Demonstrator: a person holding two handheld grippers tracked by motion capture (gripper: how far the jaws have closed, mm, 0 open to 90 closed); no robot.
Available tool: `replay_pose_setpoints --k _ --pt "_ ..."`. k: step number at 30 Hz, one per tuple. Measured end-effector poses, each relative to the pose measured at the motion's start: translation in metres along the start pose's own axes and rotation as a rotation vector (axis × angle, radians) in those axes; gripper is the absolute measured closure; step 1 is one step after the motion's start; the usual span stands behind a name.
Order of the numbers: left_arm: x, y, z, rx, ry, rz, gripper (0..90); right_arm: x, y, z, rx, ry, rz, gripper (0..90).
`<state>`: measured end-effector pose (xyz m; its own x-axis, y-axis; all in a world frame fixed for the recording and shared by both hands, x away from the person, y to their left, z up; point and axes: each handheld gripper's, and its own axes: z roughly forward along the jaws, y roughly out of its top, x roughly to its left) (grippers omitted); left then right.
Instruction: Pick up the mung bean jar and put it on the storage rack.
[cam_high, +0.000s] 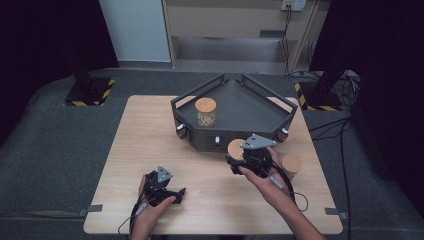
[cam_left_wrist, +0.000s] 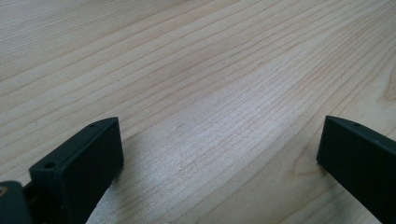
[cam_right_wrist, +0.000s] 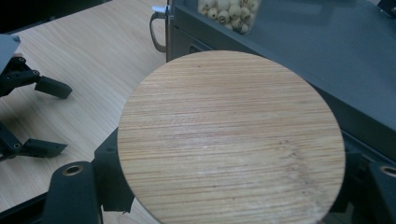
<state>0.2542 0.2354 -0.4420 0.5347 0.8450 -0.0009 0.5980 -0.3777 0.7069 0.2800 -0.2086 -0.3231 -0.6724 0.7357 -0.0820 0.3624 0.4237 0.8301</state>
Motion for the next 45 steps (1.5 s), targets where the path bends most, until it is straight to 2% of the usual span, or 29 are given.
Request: replay_pose_setpoints --k 29,45 --pt "0.000 0.000 0.000 -0.001 0.000 -0.001 0.0 -0.011 0.027 -0.014 -0.022 -0.032 0.023 25.6" --pt "0.002 0.002 0.003 0.000 -0.004 0.004 0.0 -0.022 0.039 -0.014 -0.028 -0.042 0.032 25.6"
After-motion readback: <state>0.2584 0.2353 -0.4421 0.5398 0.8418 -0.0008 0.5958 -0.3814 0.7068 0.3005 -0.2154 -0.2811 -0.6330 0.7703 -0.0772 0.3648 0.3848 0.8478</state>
